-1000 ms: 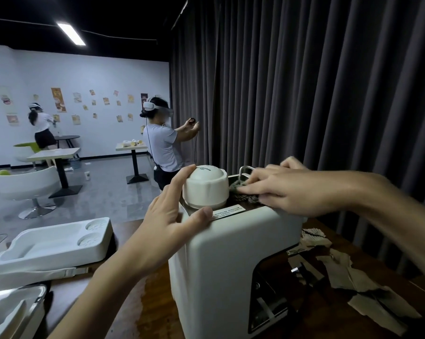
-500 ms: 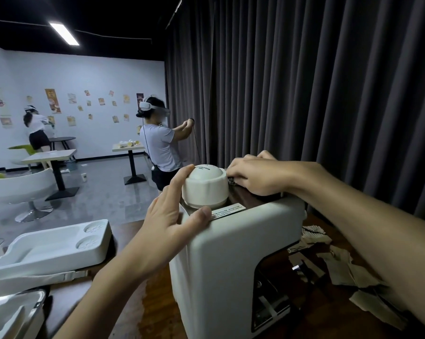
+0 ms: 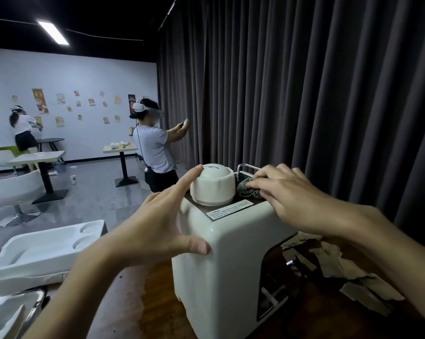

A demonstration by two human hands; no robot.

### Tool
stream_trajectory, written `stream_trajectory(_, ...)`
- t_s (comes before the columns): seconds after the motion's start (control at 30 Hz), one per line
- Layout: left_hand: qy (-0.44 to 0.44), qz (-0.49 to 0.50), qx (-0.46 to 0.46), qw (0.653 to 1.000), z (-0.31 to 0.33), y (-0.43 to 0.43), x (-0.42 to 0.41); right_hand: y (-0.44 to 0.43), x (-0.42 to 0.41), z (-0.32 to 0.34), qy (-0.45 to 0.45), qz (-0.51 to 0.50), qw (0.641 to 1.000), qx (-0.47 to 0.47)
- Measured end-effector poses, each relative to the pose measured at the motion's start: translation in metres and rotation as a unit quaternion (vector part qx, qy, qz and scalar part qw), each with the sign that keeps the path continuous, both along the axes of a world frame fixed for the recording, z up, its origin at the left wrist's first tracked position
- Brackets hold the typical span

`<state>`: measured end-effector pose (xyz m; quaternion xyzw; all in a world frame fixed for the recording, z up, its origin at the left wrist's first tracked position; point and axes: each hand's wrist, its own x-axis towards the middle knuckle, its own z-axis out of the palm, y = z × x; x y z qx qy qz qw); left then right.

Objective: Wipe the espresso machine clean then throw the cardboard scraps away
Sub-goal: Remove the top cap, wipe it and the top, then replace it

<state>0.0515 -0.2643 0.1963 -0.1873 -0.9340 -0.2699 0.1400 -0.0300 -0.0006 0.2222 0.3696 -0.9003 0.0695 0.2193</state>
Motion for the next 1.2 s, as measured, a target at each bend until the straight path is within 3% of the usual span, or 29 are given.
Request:
stream_trajectory(0.2, 0.122, 0.098, -0.103, 0.982, -0.012, 0.041, 0.012, 0.010, 0.004, 0.009, -0.036, 0.018, 0.998, -0.057)
stream_trajectory(0.33, 0.182, 0.151, -0.118, 0.965, -0.022, 0.061, 0.010, 0.019, 0.034, 0.006, -0.049, 0.051, 0.993, -0.098)
stream_trajectory(0.5, 0.196, 0.199, -0.134, 0.951, -0.027, 0.098, 0.005, 0.033, 0.031, 0.001, -0.077, 0.021, 0.987, -0.141)
stream_trajectory(0.63, 0.174, 0.152, -0.143, 0.962, -0.020, 0.081, 0.002, 0.028, 0.025, -0.001, -0.072, -0.027, 0.988, -0.131)
stream_trajectory(0.77, 0.179, 0.145, -0.084, 0.969, -0.026, 0.076, 0.002, 0.024, 0.050, -0.002, -0.090, 0.007, 0.987, -0.135)
stream_trajectory(0.93, 0.185, 0.104, -0.035, 0.977, -0.028, 0.072, 0.005, 0.018, 0.072, -0.014, -0.050, 0.060, 0.982, -0.170)
stream_trajectory(1.0, 0.181, 0.062, 0.084, 0.978, -0.027, 0.068, 0.012, 0.018, 0.077, -0.014, -0.064, 0.072, 0.970, -0.223)
stream_trajectory(1.1, 0.132, -0.021, 0.275, 0.952, -0.023, 0.065, 0.030, 0.012, 0.086, -0.017, -0.096, 0.073, 0.941, -0.315)
stream_trajectory(1.2, 0.024, -0.111, 0.360, 0.926, -0.019, 0.072, 0.045, -0.005, 0.095, -0.021, -0.091, 0.096, 0.911, -0.391)
